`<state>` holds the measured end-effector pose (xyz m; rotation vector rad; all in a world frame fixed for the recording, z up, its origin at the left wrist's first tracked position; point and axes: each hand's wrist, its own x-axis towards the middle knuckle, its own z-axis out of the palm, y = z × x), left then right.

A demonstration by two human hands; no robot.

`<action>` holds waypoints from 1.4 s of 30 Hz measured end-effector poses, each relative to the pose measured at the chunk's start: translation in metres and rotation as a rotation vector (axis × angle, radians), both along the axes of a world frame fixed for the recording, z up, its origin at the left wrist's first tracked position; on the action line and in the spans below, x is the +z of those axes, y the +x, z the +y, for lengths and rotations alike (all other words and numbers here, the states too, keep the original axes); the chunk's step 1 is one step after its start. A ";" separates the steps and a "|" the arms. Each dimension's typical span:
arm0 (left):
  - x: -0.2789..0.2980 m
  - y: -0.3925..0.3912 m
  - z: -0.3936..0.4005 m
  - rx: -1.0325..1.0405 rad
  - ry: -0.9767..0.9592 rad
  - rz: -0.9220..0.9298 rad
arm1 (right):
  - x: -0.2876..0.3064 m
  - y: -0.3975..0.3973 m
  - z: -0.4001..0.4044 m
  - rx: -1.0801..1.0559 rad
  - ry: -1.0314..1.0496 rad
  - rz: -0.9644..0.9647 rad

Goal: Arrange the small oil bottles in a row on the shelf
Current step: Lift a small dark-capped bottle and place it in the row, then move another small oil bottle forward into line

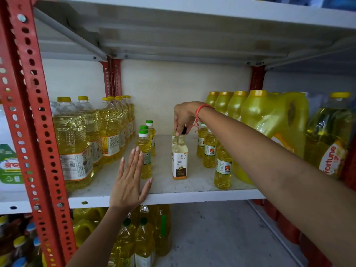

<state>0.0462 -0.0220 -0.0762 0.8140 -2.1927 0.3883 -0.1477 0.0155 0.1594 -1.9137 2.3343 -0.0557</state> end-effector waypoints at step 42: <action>-0.007 0.042 -0.021 0.126 0.024 0.029 | 0.013 0.036 0.028 0.095 -0.202 0.068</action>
